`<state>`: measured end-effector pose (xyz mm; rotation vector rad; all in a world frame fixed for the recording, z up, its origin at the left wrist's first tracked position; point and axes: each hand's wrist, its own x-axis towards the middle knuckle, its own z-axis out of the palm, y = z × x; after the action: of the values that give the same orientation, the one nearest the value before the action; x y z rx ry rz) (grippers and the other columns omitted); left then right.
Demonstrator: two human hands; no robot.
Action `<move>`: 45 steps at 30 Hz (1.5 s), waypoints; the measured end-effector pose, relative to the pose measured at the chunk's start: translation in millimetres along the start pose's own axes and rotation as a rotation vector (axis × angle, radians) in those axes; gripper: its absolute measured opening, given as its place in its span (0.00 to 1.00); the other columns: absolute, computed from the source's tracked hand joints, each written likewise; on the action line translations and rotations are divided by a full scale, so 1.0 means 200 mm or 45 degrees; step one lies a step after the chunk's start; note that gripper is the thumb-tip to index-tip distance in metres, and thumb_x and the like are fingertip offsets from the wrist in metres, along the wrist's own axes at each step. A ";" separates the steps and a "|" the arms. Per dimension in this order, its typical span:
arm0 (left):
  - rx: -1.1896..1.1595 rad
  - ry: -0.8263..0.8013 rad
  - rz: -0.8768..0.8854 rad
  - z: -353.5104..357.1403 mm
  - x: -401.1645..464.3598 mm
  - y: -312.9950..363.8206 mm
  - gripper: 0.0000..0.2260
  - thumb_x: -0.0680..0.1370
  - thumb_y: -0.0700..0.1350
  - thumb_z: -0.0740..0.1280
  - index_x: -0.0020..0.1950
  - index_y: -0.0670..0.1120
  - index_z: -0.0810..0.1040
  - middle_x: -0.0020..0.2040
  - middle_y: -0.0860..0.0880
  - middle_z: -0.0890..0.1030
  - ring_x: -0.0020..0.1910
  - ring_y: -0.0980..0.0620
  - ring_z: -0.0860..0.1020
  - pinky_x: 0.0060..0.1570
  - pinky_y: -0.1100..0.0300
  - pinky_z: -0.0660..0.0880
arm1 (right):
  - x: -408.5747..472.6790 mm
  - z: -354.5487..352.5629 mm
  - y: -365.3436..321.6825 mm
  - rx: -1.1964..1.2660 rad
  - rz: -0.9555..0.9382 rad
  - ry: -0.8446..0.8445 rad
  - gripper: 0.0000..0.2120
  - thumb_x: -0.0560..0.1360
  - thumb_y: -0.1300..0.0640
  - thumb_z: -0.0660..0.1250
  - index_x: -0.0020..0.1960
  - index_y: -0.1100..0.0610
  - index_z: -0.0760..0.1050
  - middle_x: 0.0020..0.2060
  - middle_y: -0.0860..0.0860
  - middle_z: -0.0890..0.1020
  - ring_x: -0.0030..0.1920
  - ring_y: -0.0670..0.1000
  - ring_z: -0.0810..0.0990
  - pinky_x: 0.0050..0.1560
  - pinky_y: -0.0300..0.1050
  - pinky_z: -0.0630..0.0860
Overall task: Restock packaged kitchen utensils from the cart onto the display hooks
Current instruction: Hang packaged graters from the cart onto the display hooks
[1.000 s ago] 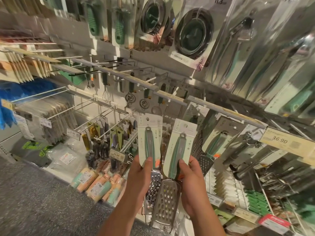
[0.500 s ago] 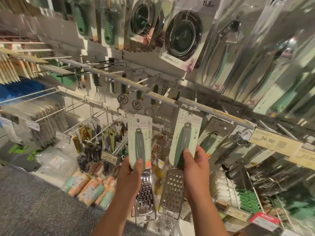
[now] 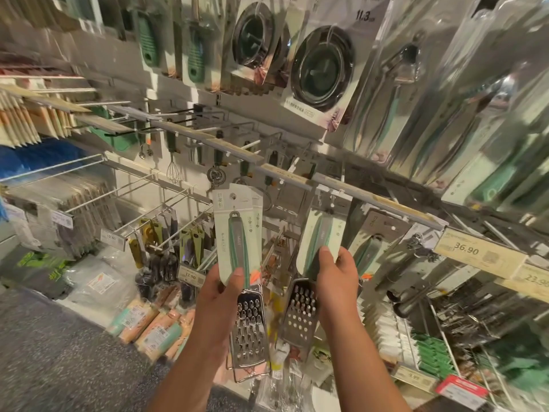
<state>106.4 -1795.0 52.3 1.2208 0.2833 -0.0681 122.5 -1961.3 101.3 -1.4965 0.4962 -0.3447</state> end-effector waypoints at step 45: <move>0.136 -0.112 -0.050 0.04 -0.05 -0.02 0.22 0.79 0.39 0.73 0.68 0.58 0.76 0.52 0.51 0.87 0.51 0.52 0.86 0.52 0.51 0.82 | -0.22 0.08 0.24 0.083 0.081 -0.261 0.10 0.80 0.53 0.71 0.57 0.56 0.76 0.43 0.57 0.76 0.42 0.55 0.77 0.46 0.54 0.75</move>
<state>97.5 -1805.1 53.0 1.3143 0.2293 -0.1726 89.4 -1922.9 58.6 -1.4313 0.3646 -0.1542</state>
